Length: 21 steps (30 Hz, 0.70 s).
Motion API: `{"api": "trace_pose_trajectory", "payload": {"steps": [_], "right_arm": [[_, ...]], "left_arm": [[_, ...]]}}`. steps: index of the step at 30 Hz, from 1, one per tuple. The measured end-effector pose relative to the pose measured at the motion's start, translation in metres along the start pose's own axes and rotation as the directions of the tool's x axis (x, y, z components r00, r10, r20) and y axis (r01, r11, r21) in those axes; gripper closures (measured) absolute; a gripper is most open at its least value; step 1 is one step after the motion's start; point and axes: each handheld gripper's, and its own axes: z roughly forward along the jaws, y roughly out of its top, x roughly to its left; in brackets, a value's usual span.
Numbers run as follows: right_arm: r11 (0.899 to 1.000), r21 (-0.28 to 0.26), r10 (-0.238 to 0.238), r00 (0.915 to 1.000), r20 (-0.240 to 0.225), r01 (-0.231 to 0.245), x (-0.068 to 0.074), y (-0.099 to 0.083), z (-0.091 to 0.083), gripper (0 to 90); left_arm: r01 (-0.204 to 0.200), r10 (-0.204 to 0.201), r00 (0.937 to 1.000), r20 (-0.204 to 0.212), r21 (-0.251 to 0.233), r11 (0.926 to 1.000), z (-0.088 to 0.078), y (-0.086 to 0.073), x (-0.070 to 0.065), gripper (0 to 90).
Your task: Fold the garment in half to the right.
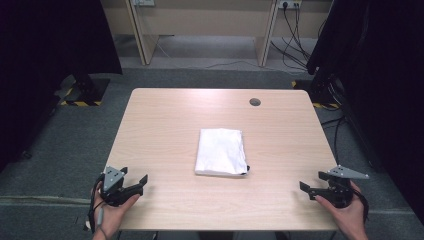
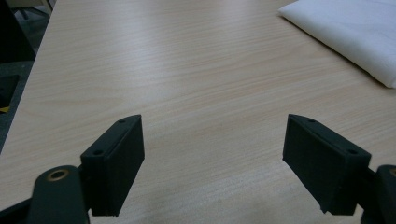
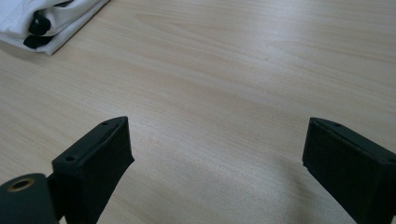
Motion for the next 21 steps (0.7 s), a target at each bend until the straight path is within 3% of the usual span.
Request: {"api": "trace_pose_trajectory", "payload": {"steps": [21], "right_arm": [[0.999, 0.034, -0.004, 1.0000, 0.001, 0.003, 0.0008, -0.0016, 0.0070, 8.5]], "left_arm": [[-0.024, 0.024, 0.9996, -0.017, -0.007, 0.9997, 0.0000, -0.0001, -0.0031, 20.1]]}}
